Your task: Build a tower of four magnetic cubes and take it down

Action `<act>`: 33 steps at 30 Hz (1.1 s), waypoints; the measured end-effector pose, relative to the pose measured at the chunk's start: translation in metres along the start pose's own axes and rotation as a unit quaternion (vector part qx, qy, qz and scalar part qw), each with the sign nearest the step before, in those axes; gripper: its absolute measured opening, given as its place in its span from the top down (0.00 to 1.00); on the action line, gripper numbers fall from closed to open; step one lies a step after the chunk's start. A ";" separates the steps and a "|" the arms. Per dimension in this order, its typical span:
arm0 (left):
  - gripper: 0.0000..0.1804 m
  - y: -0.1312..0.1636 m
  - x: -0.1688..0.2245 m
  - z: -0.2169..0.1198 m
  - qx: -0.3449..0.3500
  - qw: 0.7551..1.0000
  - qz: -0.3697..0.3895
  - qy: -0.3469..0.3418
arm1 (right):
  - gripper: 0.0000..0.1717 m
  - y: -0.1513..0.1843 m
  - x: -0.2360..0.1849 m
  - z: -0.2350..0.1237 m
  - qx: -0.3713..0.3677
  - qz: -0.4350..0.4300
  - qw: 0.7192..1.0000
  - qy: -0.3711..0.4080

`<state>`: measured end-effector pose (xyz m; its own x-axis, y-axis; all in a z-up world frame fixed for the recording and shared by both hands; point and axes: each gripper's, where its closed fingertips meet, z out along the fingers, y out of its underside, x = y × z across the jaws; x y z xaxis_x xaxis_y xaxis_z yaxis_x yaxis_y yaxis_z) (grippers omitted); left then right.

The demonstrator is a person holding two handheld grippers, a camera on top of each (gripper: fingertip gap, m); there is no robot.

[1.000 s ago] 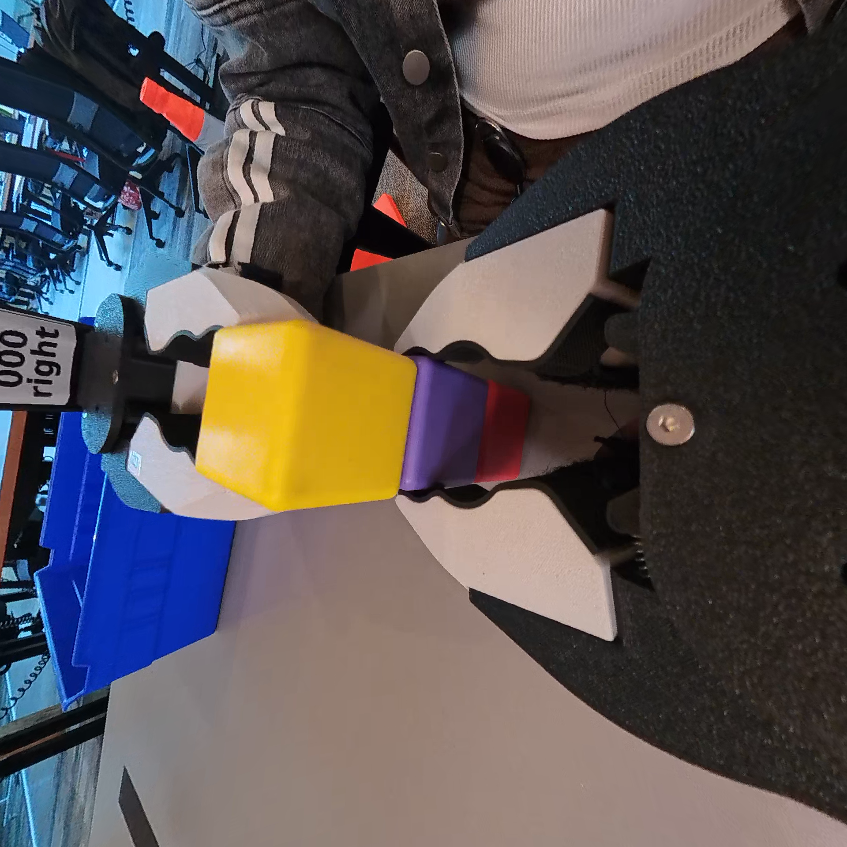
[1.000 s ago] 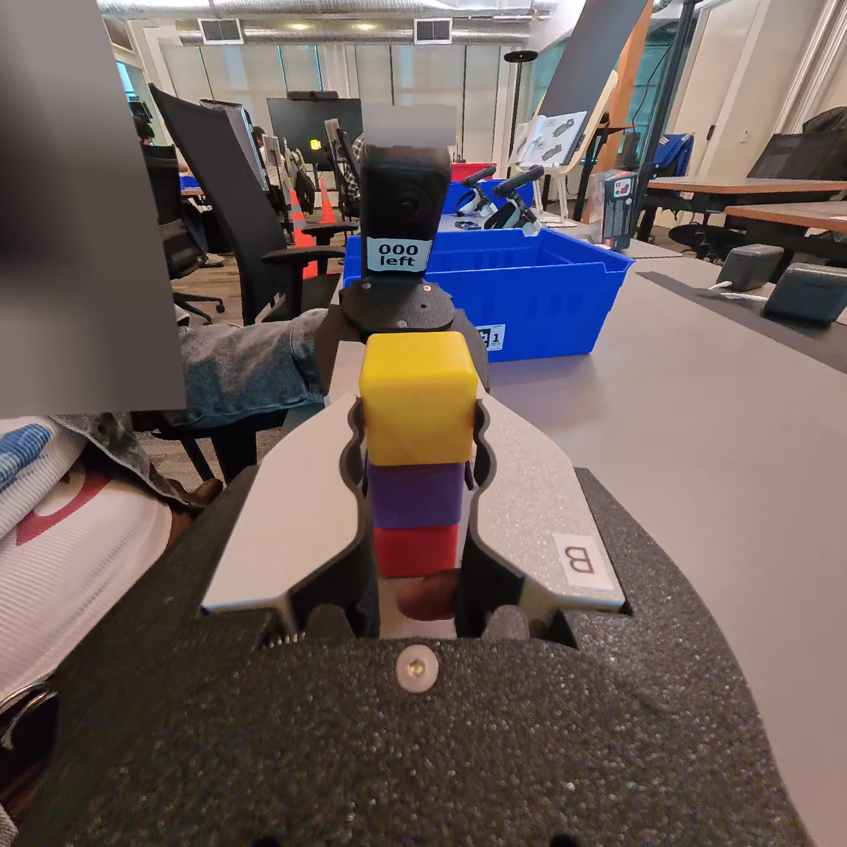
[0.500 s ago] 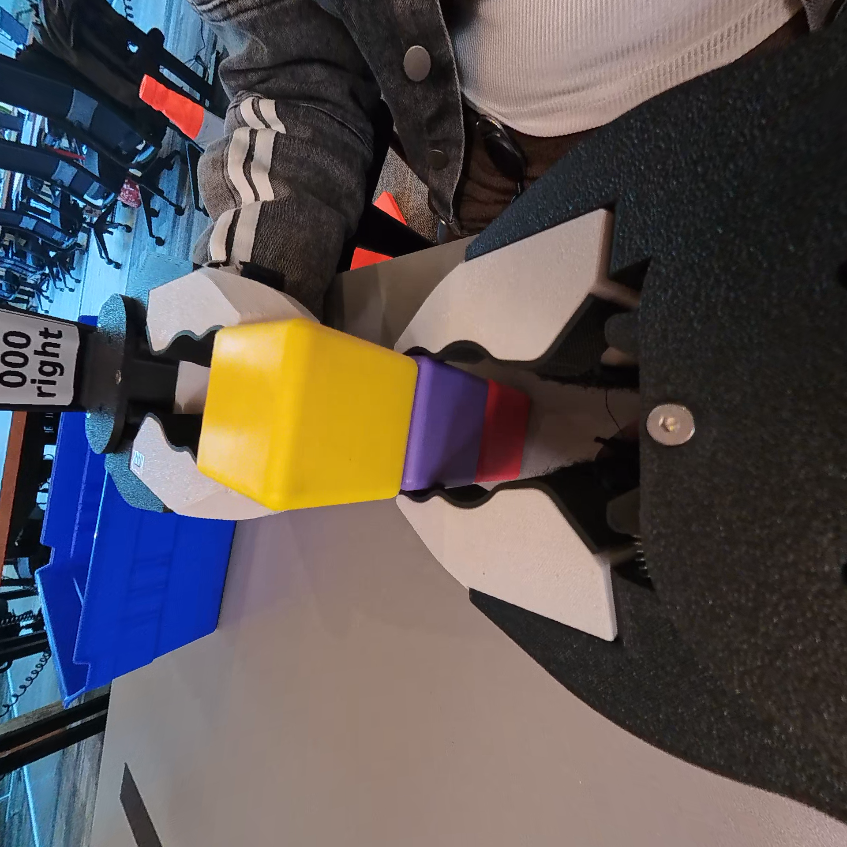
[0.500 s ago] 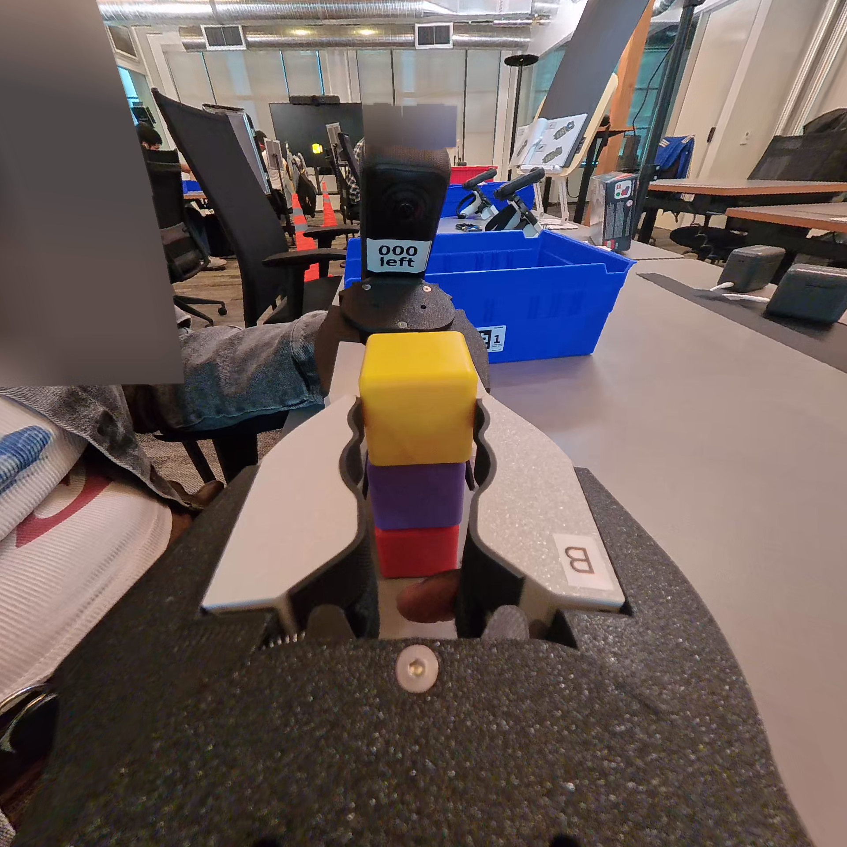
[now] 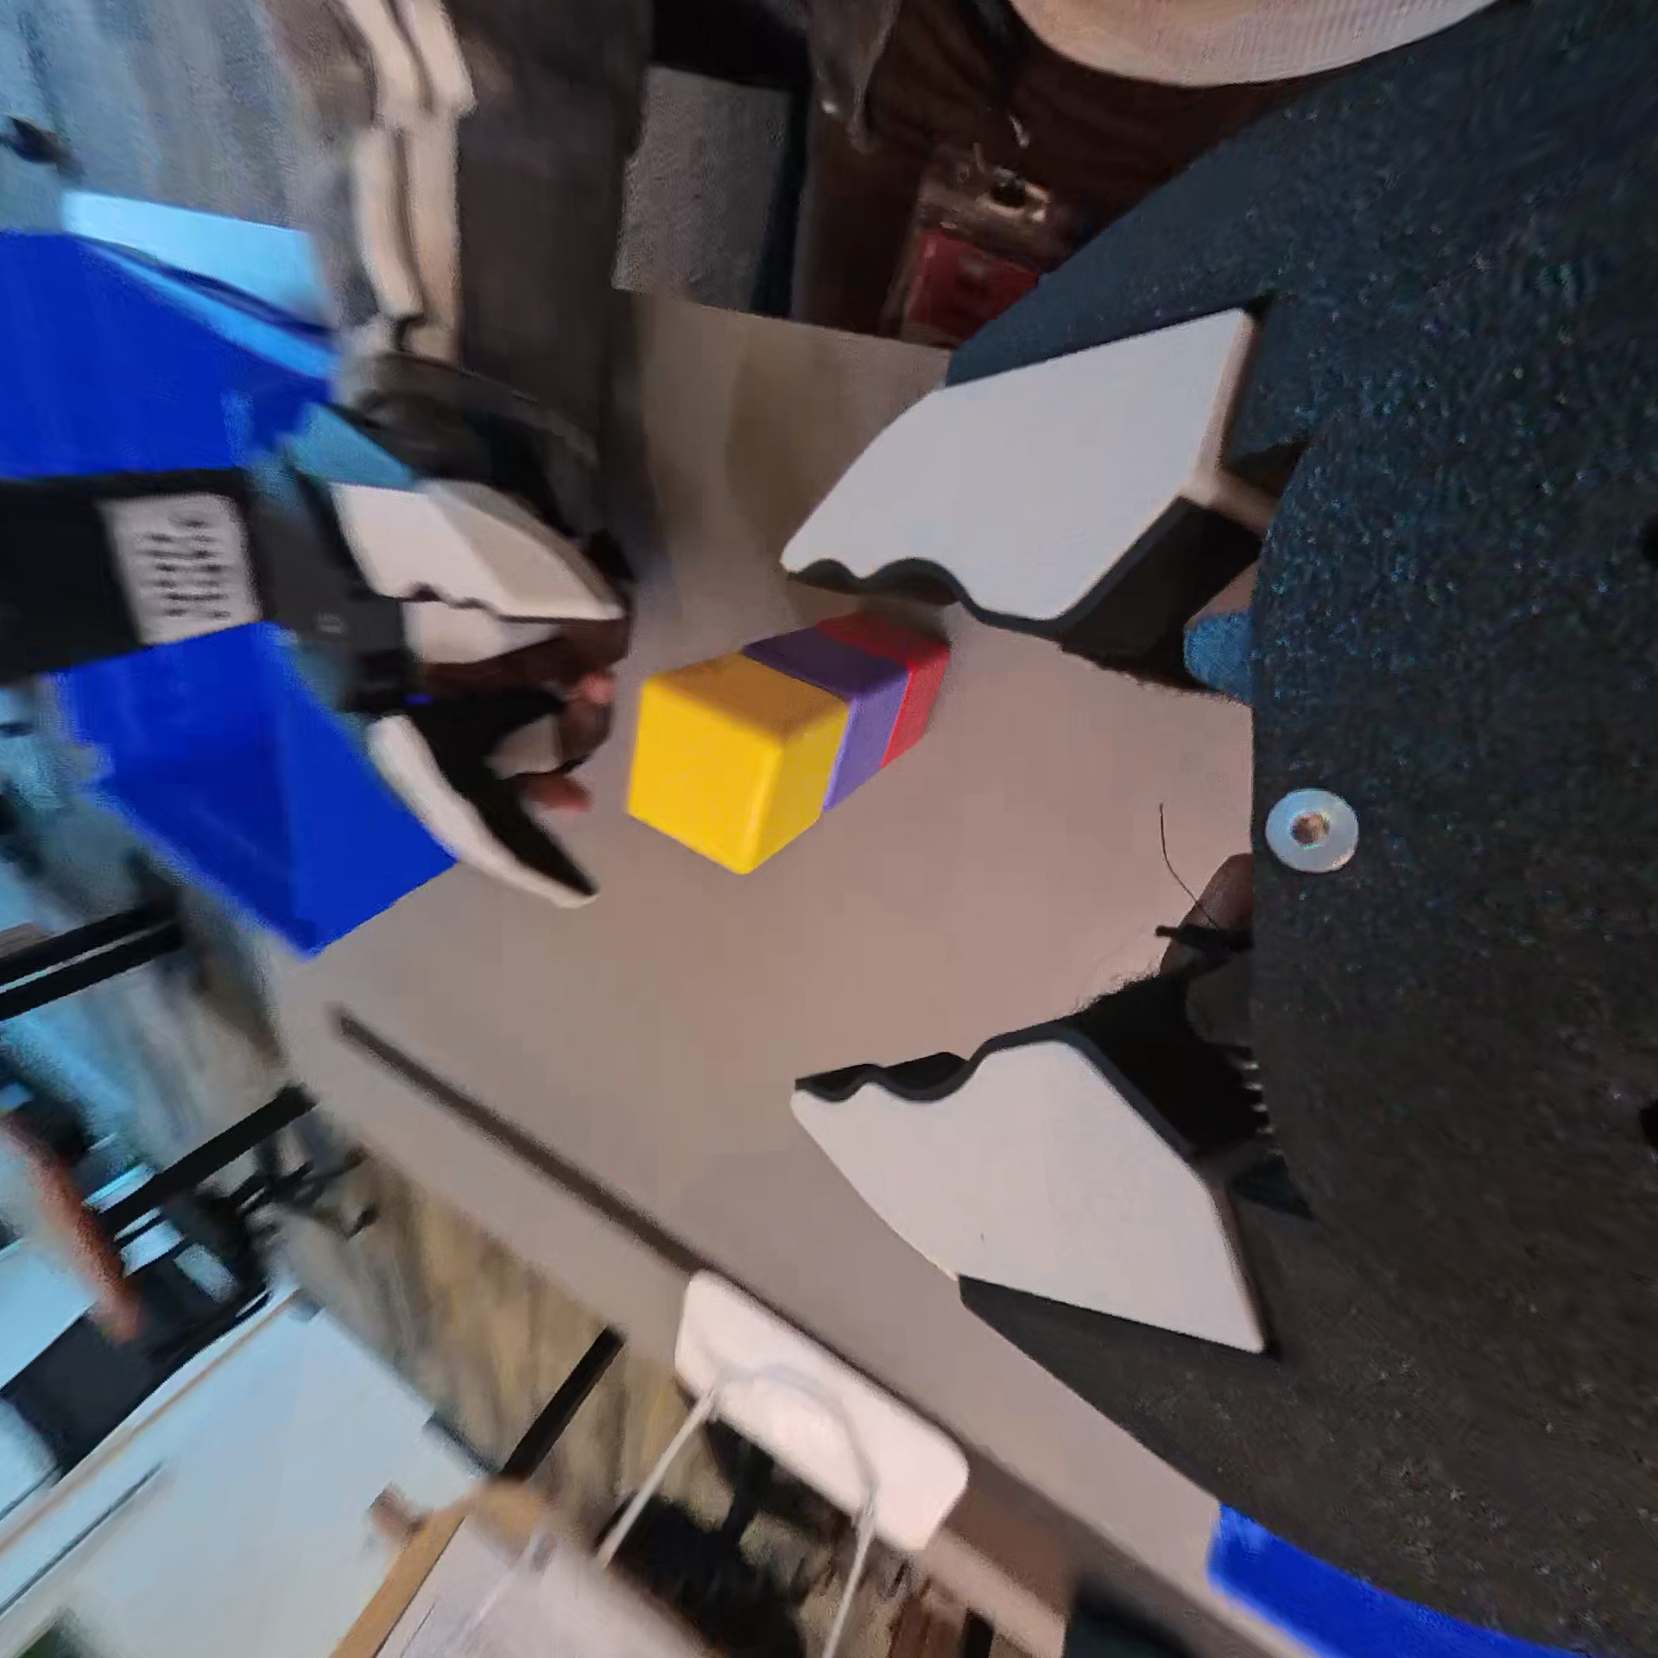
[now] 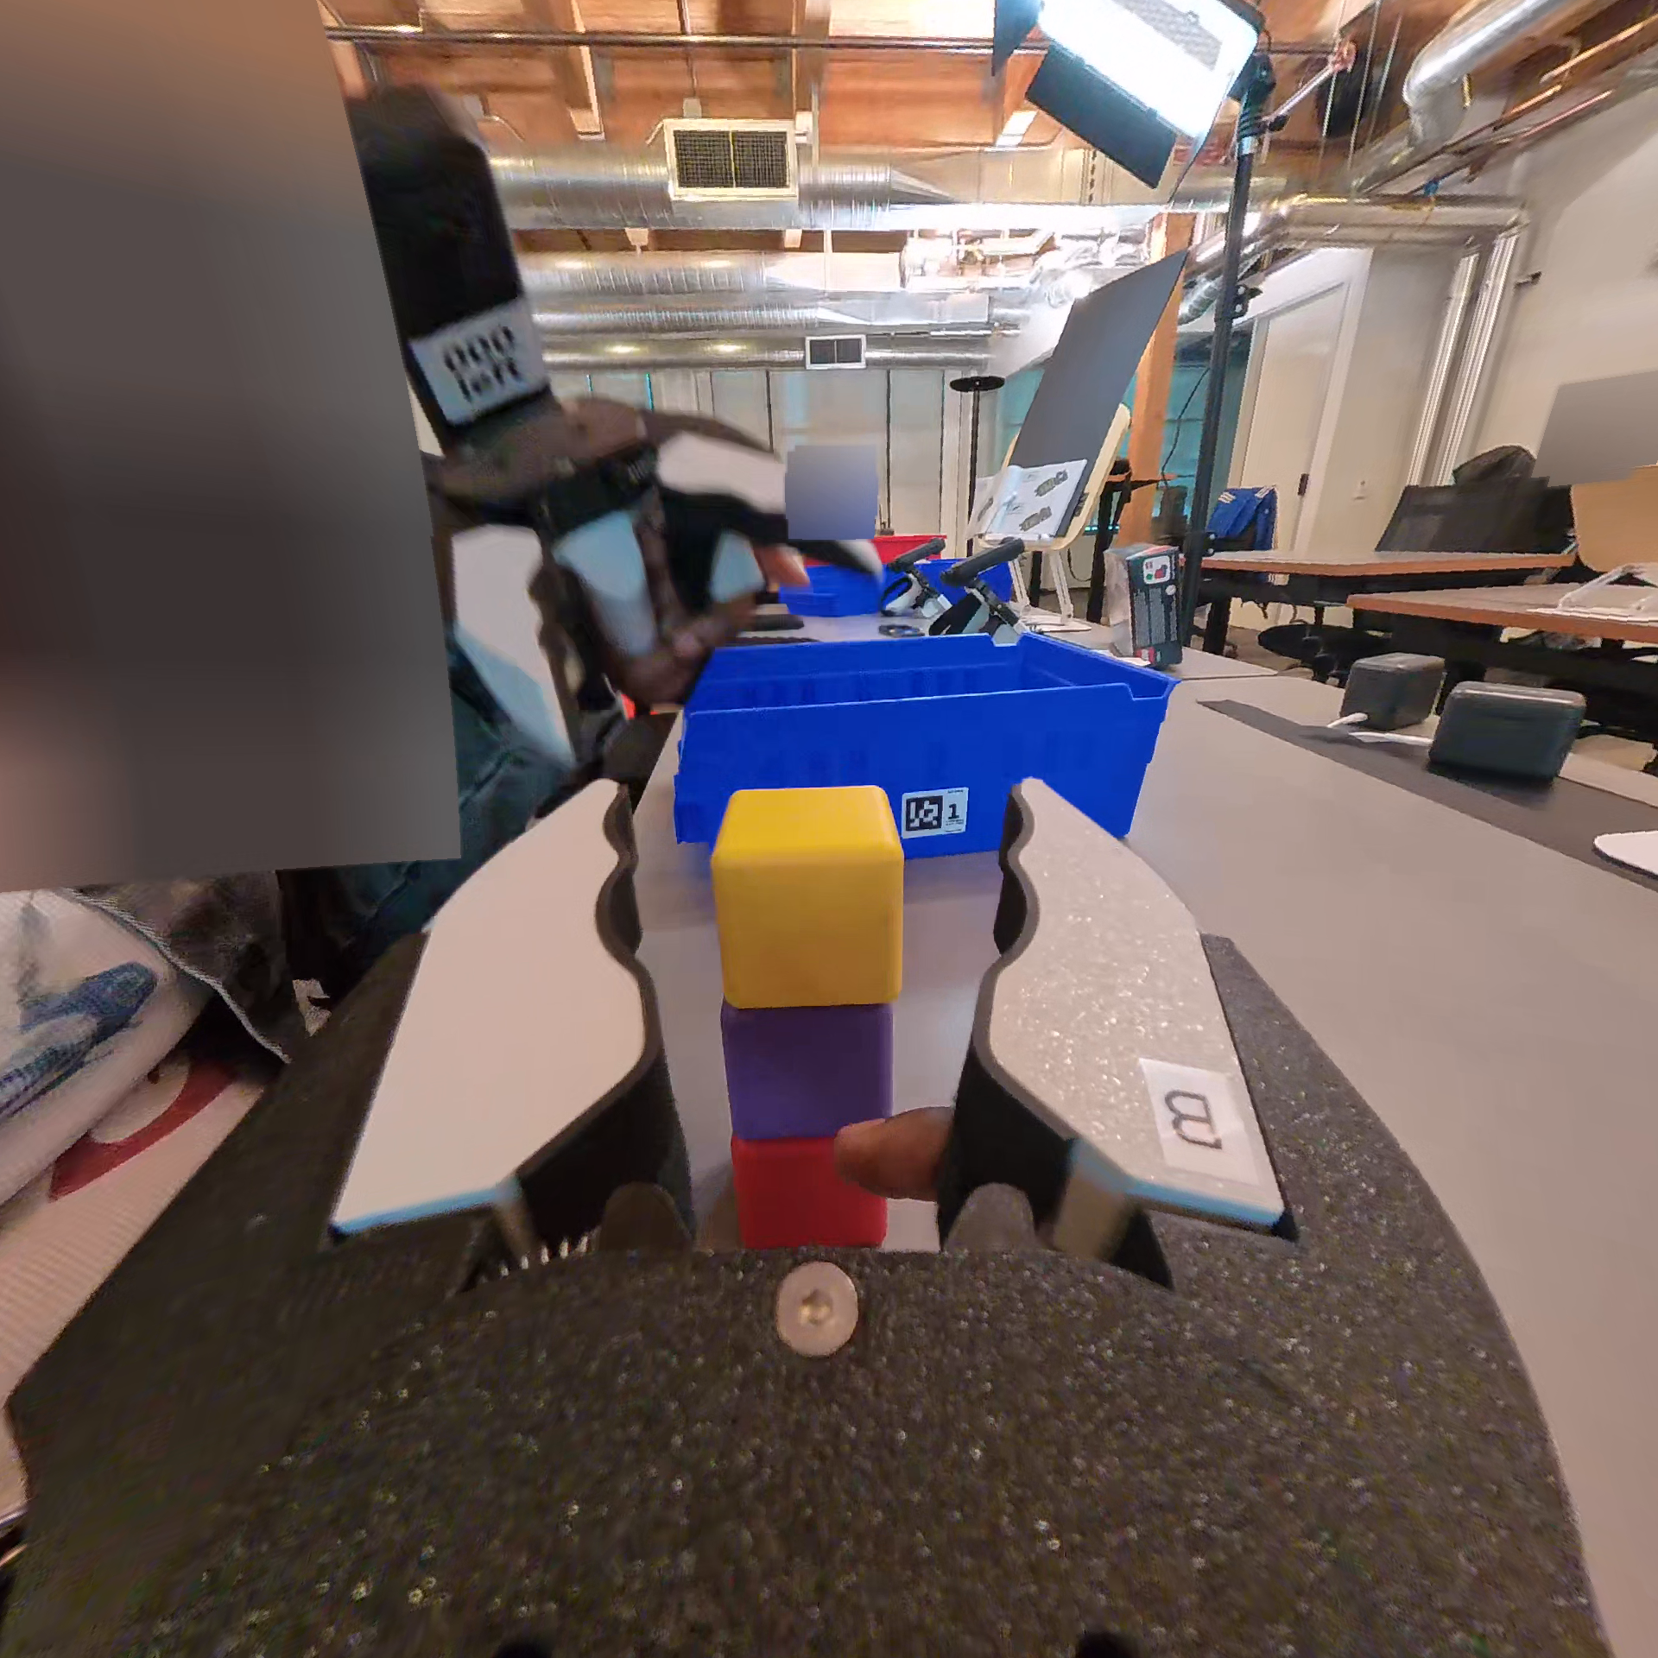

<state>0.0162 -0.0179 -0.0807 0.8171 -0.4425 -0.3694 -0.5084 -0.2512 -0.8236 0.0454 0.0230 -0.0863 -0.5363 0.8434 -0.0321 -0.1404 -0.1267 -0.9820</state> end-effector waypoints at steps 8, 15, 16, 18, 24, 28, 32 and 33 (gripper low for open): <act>0.51 0.064 -0.167 -0.125 0.111 0.920 -0.214 -0.309 | 0.54 -0.001 0.002 -0.001 0.005 0.002 1.000 0.007; 0.48 0.236 -0.203 -0.111 -0.090 0.843 -0.415 -0.330 | 0.54 0.001 0.005 -0.001 0.000 0.002 1.000 0.016; 0.49 0.235 -0.202 -0.109 -0.097 0.846 -0.409 -0.328 | 0.54 0.001 0.005 -0.001 0.000 0.002 1.000 0.017; 0.53 0.232 -0.204 -0.111 -0.116 0.853 -0.375 -0.344 | 0.55 0.001 0.005 -0.001 0.000 0.003 1.000 0.018; 0.52 0.227 -0.229 -0.118 -0.225 0.851 -0.349 -0.322 | 0.56 0.002 0.007 -0.001 -0.001 -0.002 1.000 0.026; 0.49 0.251 -0.222 -0.102 -0.317 0.824 -0.421 -0.208 | 0.56 0.002 0.009 -0.001 -0.001 -0.006 0.999 0.035; 0.48 0.270 -0.227 -0.092 -0.347 0.811 -0.434 -0.185 | 0.56 0.002 0.010 -0.002 0.000 -0.008 0.999 0.039; 0.47 0.277 -0.225 -0.091 -0.364 0.808 -0.428 -0.174 | 0.56 0.002 0.010 -0.002 -0.001 -0.008 0.999 0.040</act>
<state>-0.3328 -0.0664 -0.1868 0.9165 0.4001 -0.0010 0.3634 -0.8335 -0.4163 0.0413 0.0322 -0.0886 -0.4661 0.8842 -0.0303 -0.1475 -0.1114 -0.9828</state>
